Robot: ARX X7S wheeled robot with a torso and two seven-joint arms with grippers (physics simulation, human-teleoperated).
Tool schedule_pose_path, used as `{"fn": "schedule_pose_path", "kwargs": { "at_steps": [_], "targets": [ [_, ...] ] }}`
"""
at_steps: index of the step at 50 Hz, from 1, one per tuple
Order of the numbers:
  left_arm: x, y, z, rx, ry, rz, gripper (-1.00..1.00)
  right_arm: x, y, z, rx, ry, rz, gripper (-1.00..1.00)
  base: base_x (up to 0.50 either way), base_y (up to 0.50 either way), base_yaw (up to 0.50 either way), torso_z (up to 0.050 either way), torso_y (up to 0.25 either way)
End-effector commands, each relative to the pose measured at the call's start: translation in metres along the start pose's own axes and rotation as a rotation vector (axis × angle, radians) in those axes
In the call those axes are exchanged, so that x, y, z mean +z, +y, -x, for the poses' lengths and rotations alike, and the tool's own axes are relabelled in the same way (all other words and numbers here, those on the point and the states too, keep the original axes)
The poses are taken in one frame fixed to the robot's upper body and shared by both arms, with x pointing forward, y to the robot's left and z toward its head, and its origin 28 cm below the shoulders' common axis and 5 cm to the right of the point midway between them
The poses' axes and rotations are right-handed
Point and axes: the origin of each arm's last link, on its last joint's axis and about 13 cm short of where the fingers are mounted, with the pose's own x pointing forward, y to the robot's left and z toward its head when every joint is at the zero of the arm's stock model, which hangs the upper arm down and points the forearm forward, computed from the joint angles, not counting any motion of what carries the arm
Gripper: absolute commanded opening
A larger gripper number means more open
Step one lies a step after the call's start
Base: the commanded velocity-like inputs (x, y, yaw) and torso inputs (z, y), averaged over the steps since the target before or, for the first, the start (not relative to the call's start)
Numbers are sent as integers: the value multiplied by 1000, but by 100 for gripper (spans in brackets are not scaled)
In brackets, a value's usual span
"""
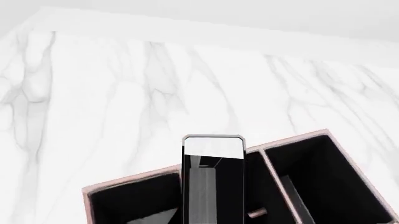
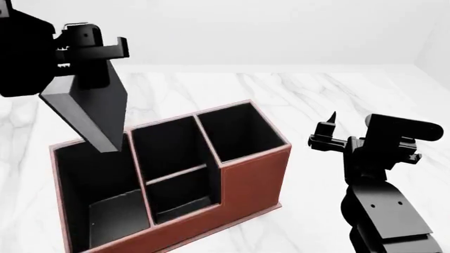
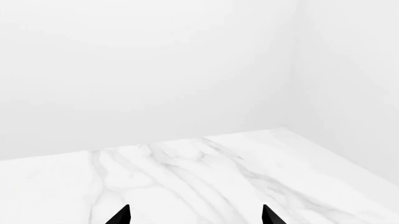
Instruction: Pick up the book and place it in the left compartment of the caddy.
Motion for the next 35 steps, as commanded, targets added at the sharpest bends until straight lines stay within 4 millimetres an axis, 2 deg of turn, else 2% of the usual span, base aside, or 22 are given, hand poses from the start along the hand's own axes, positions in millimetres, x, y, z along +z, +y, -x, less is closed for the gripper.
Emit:
{"fn": "schedule_pose_path", "kwargs": {
  "at_steps": [1, 9, 18, 26, 35],
  "targets": [
    [12, -8, -3, 142, 39, 88, -100, 1, 1, 0, 2, 0, -2, 100, 0, 0, 0, 0, 0],
    [16, -18, -21, 150, 81, 83, -100, 3, 2, 0, 5, -2, -3, 100, 0, 0, 0, 0, 1],
    [16, -14, -41, 237, 119, 73, -100, 1, 3, 1, 7, -3, 0, 100, 0, 0, 0, 0, 1],
    [12, -7, -46, 330, 150, 70, -100, 4, 3, 1, 4, -6, 2, 100, 0, 0, 0, 0, 1],
    [5, -6, -51, 341, 188, 46, -100, 3, 3, 2, 8, -7, 1, 100, 0, 0, 0, 0, 1]
  ]
}}
